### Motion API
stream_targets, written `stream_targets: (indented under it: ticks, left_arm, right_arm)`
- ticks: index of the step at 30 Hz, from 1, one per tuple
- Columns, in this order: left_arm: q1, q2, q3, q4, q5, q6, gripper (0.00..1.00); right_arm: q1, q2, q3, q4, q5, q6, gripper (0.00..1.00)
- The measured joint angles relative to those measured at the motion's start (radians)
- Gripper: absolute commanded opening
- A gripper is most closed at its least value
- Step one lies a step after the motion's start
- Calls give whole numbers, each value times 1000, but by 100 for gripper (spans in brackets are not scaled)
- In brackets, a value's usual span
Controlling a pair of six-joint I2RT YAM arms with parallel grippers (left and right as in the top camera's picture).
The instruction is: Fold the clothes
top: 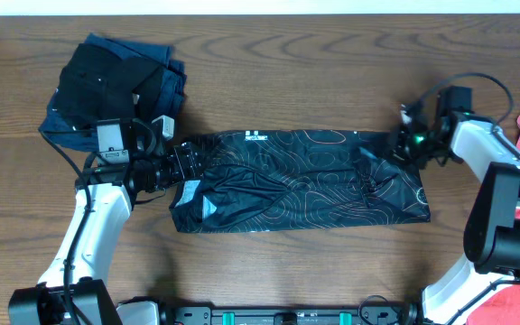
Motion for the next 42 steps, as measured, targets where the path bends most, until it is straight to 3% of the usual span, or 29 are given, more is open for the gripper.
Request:
stream_targets:
  ticks: [7,12,19,29,36,42]
  left_arm:
    - [0,0,0,0,0,0,77]
    - [0,0,0,0,0,0,77]
    - [0,0,0,-2,0,0,77]
    - [0,0,0,-3,0,2,77]
    - [0,0,0,-3,0,8,77]
    - [0,0,0,-3,0,8,77]
  right_arm:
    - [-21,-29,0,38,-124,-33,1]
    - [-127,-133,0,-48,-123,-41,3]
    - [-183,-235,-2,-277,154,-44,6]
    - [-124,-207,-232,-112,333,-36,1]
    - [-93,-206,-248,-384,201,-138,1]
    - [-58,-206,-249,-426,82,-234,1]
